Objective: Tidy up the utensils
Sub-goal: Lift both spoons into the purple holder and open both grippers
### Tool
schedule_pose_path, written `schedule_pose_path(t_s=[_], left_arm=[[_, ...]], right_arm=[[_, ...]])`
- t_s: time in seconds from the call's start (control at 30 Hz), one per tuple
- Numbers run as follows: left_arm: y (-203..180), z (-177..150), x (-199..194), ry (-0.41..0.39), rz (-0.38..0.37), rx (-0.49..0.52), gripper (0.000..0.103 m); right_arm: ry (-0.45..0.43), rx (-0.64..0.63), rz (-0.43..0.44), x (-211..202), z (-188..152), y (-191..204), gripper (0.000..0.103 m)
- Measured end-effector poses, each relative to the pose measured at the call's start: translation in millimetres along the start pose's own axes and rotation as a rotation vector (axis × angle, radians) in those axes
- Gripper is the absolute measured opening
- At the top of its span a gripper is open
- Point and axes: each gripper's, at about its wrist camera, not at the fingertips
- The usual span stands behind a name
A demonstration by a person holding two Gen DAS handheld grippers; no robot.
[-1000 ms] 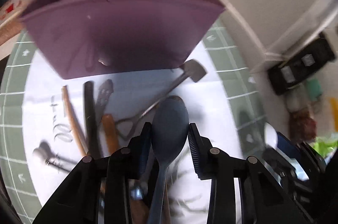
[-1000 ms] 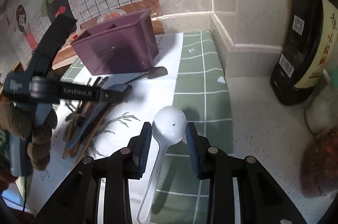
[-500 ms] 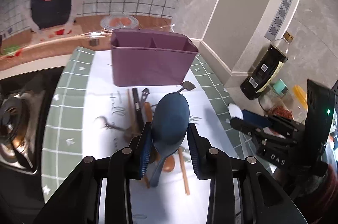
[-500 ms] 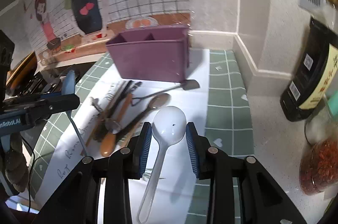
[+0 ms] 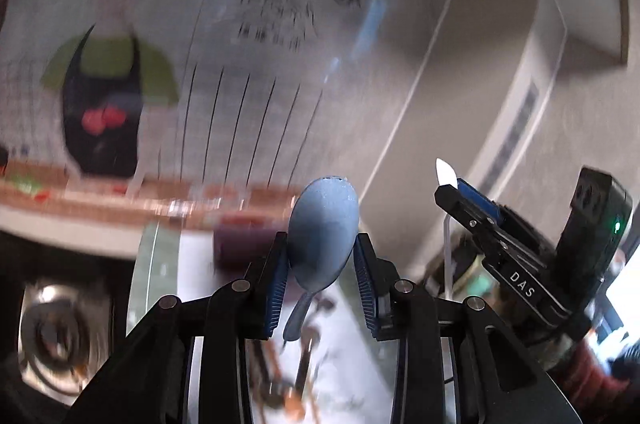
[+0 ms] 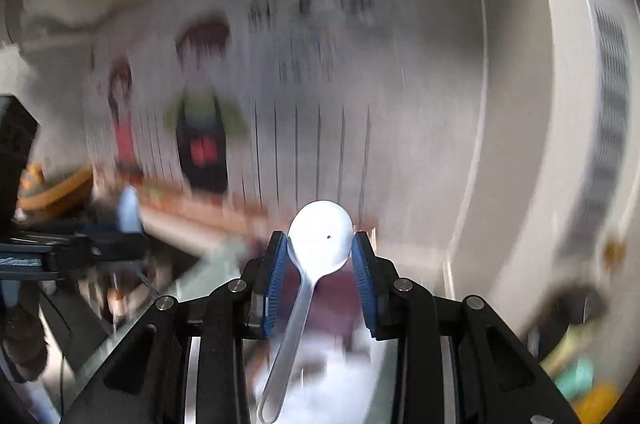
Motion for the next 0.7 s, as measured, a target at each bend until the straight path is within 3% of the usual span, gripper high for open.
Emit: schedule_pose_path(t_s=[0.1, 0.23, 0.5, 0.7], left_arm=[[3, 29, 26, 0.001, 0.008, -0.016, 0.033], [21, 46, 66, 0.005, 0.048, -0.028, 0.033], [64, 28, 142, 0.086, 0.112, -0.087, 0.033], [77, 13, 173, 0.093, 0.172, -0.062, 0.034]], right_arm=[[-0.040, 0.022, 0.007, 24, 16, -19, 0.031], [-0.006, 0.032, -0.016, 73, 5, -33, 0.031], [0.110, -0.006, -0.034, 164, -52, -20, 0.031], [0.162, -0.025, -0.036, 193, -86, -15, 0.031]])
Point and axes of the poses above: each gripper's, at about its wrist camera, not at the fingertips, and x roughly the way its jaws point, y to its left, z to its top, and after that the axes turned 13 degrees about -x, right-handed
